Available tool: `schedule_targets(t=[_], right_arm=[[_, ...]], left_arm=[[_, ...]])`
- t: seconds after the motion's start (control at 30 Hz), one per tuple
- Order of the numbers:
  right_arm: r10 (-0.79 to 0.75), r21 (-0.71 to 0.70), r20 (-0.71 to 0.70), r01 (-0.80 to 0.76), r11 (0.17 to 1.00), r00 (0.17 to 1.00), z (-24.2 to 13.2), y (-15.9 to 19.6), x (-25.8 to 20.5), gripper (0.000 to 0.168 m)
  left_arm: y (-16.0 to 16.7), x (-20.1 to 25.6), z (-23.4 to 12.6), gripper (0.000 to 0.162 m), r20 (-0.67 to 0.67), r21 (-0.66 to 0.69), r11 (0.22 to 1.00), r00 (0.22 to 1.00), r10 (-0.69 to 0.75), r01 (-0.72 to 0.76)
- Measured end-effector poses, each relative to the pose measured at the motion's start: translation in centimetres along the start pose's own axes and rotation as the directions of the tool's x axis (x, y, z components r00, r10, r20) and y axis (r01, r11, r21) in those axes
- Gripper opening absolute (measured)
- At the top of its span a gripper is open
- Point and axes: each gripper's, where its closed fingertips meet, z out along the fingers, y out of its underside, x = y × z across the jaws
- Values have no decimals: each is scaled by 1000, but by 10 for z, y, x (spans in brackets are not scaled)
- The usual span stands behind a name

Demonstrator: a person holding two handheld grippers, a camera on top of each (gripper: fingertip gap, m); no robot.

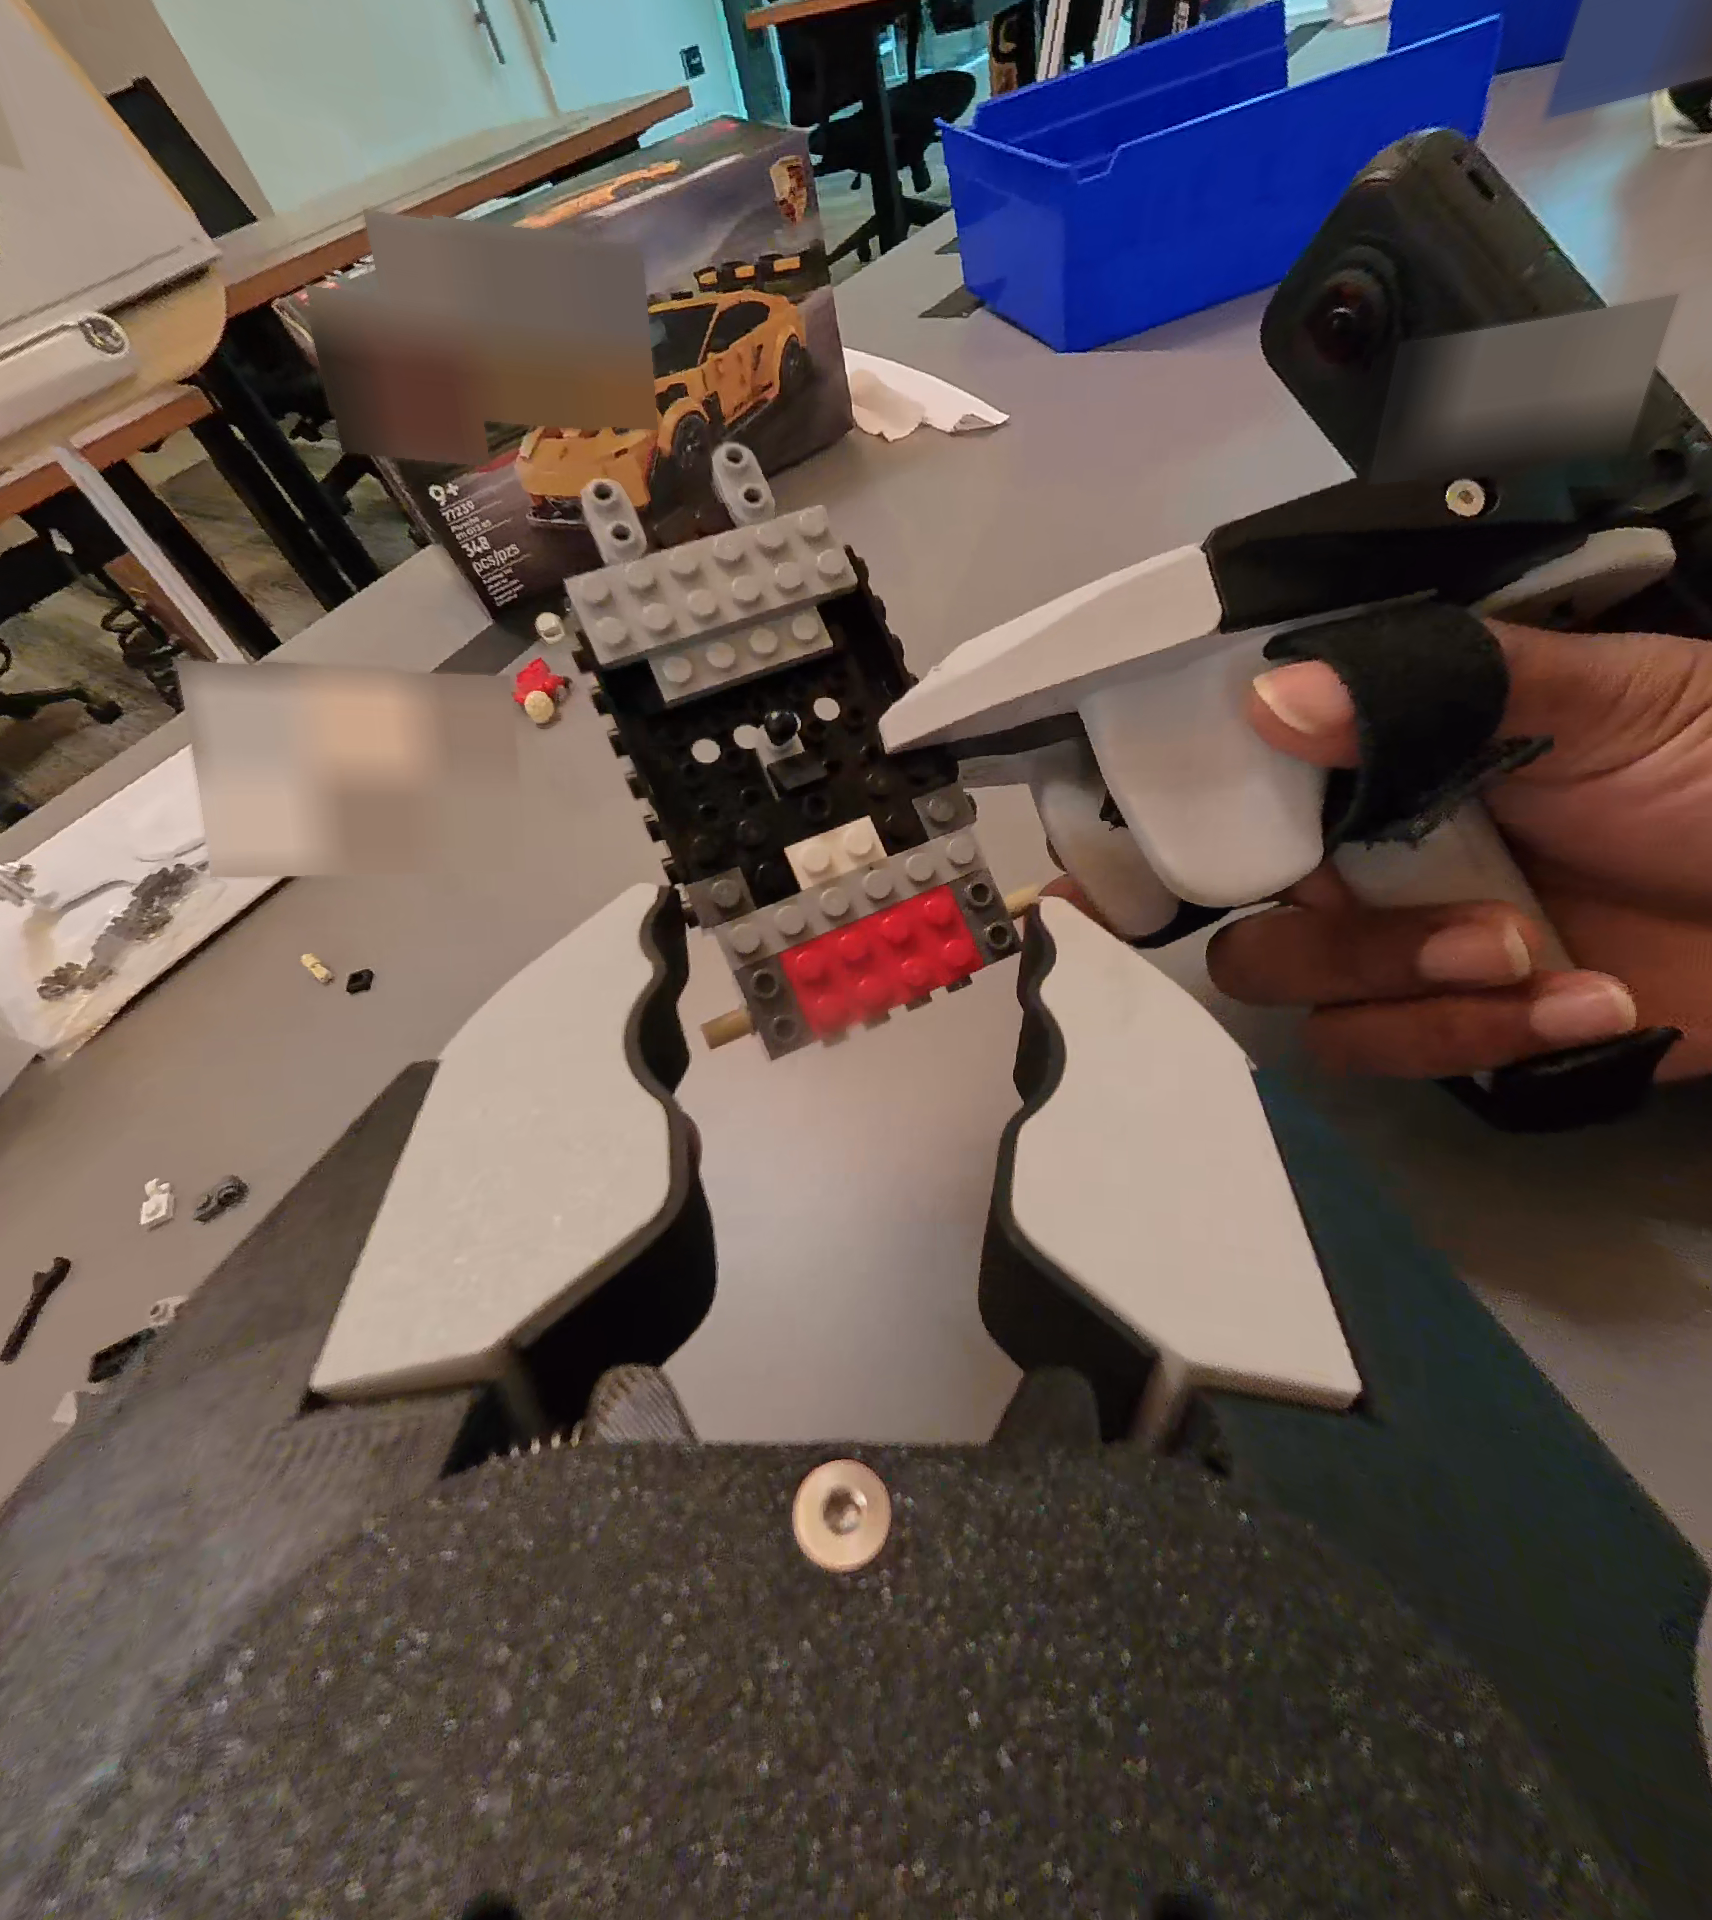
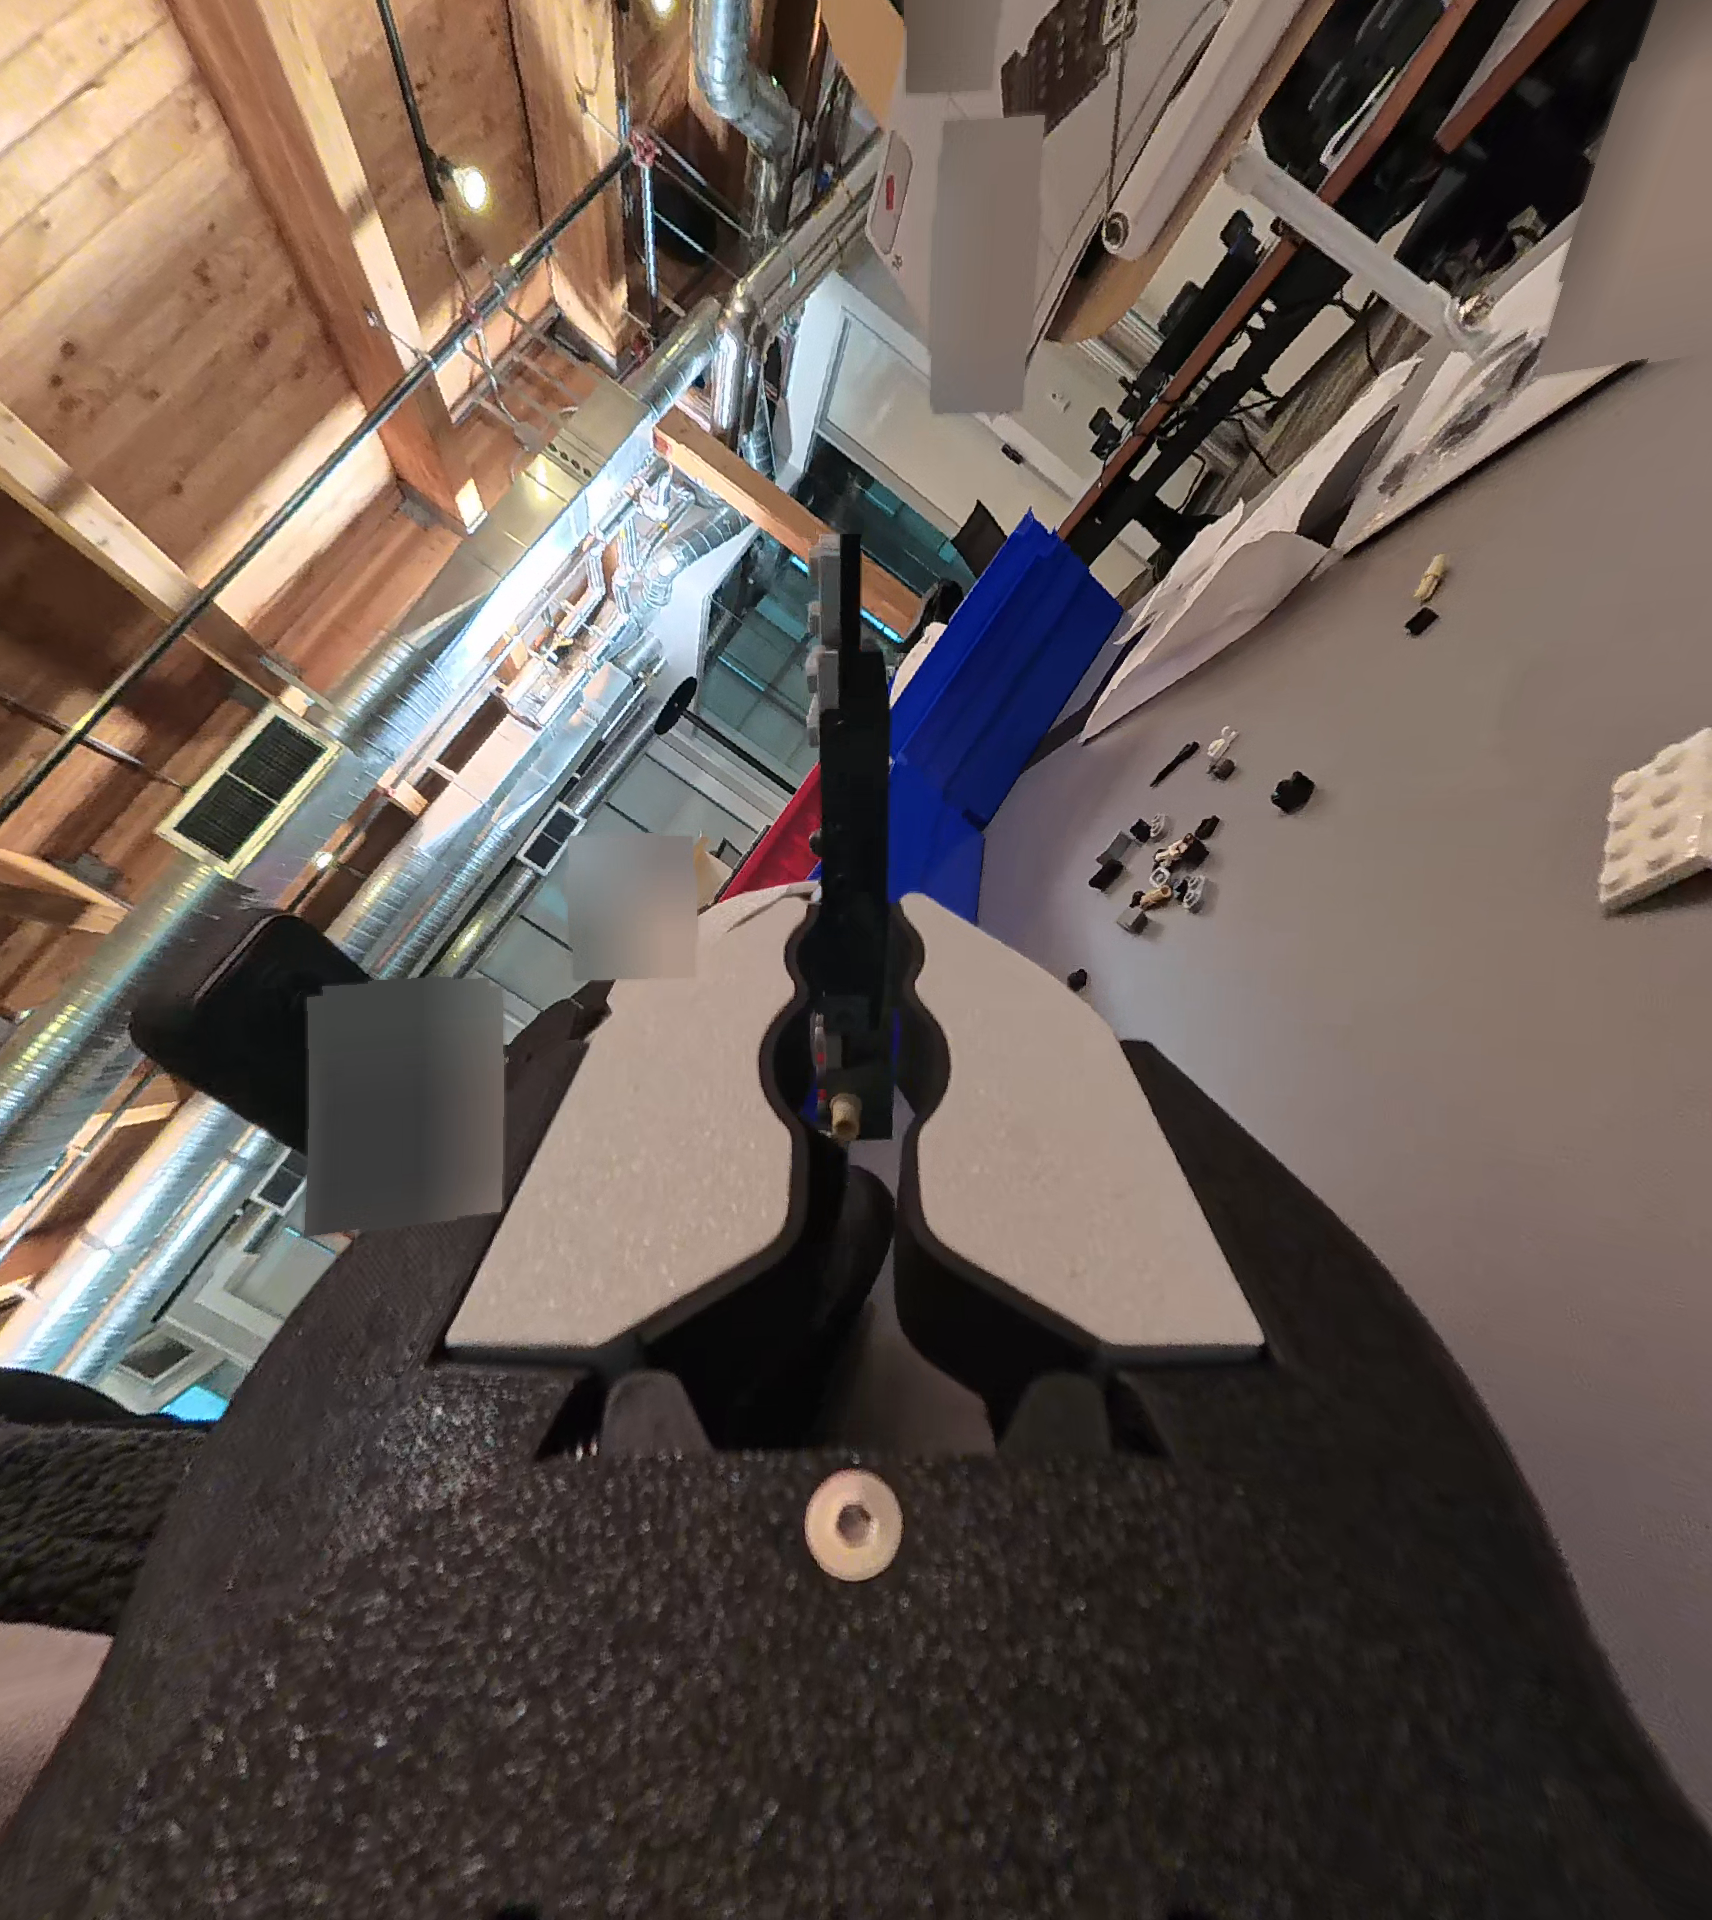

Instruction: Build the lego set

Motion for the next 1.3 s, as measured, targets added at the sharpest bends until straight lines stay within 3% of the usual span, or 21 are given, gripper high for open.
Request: schedule_targets(t=[0.03, 0.33, 0.77, 0.97, 1.2, 1.3], right_arm=[[-1, -9, 0, 1, 1000, 1000, 0, 1, 1, 11], [-35, -60, 20, 36, 998, 999, 1, 4, -2, 18], [-23, -90, 35, 26, 996, 999, 3, 9, 4, 12], [-126, -170, 95, 141, 975, 987, 1, 12, -6, 19], [-227, -345, 125, 256, 903, 966, -2, 17, -18, 49], [-233, -392, 117, 260, 882, 965, -3, 16, -22, 41]], left_arm=[[1, 0, 0, 61, -9, -2, 1000, 1000, -6, 6], [4, 5, 1, 60, -38, -5, 1000, 999, -18, 18], [9, 7, 0, 59, -79, -18, 997, 994, -71, 70], [7, 12, -14, 59, -180, -13, 996, 980, 86, -90], [12, 31, -23, 59, -346, -45, 966, 911, 224, -254], [10, 29, -25, 59, -371, -52, 948, 887, 275, -315]])
